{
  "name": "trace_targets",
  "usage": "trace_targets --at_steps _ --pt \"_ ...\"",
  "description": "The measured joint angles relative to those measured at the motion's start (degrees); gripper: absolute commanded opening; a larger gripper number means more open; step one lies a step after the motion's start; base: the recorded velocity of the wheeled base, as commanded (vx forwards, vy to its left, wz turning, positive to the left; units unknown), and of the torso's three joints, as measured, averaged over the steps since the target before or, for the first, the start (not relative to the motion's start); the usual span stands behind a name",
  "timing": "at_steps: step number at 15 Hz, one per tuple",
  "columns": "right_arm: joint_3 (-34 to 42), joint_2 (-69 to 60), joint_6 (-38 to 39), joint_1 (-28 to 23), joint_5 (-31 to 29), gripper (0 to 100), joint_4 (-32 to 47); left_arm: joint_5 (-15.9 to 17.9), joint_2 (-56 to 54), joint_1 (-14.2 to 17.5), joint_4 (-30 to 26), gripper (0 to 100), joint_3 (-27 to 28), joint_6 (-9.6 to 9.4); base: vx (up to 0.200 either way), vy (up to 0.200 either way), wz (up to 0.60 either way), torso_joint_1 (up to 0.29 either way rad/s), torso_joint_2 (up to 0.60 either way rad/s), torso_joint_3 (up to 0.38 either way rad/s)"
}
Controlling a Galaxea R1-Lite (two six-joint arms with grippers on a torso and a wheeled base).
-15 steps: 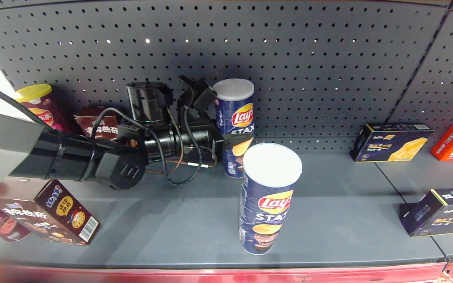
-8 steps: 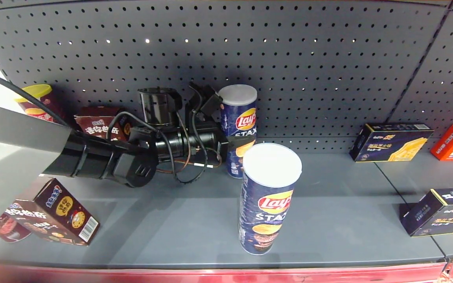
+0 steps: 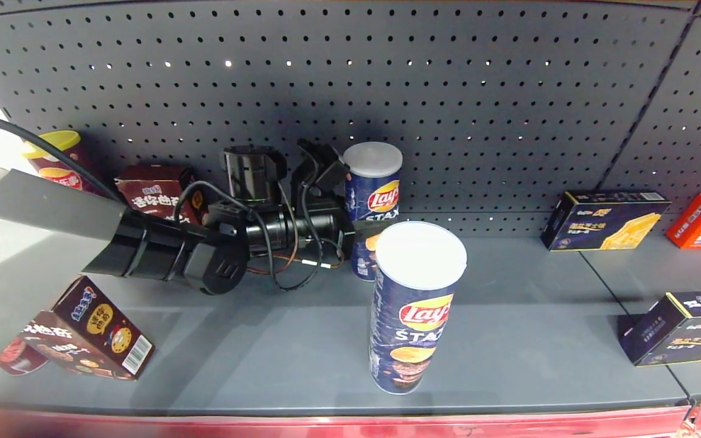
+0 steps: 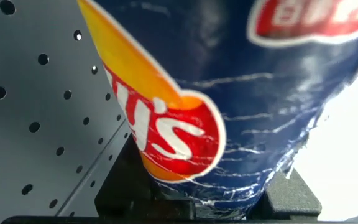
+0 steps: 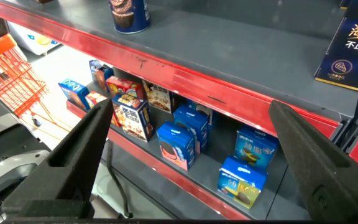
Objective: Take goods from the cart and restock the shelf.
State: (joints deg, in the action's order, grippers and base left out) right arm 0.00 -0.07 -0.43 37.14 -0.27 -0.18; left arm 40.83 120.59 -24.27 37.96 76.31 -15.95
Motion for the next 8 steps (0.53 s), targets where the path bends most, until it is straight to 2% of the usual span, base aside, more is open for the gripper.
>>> trace_targets --at_steps 1,2,4,8 --pt "0.0 0.0 0.0 0.0 0.0 100 0.0 0.0 0.0 0.0 0.0 0 -0.4 -0.85 0.0 0.0 0.0 0.0 0.0 0.0" --pt "0.0 0.0 0.0 0.0 0.0 100 0.0 0.0 0.0 0.1 0.1 100 -1.0 -1.73 0.0 0.0 0.0 0.0 0.0 0.0" --pt "0.0 0.0 0.0 0.0 0.0 100 0.0 -0.2 -0.1 0.2 -0.5 100 -2.4 -2.22 0.0 0.0 0.0 0.0 0.0 0.0" --pt "0.0 0.0 0.0 0.0 0.0 100 0.0 -0.2 -1.6 0.1 0.1 100 -3.1 -2.04 0.0 0.0 0.0 0.0 0.0 0.0"
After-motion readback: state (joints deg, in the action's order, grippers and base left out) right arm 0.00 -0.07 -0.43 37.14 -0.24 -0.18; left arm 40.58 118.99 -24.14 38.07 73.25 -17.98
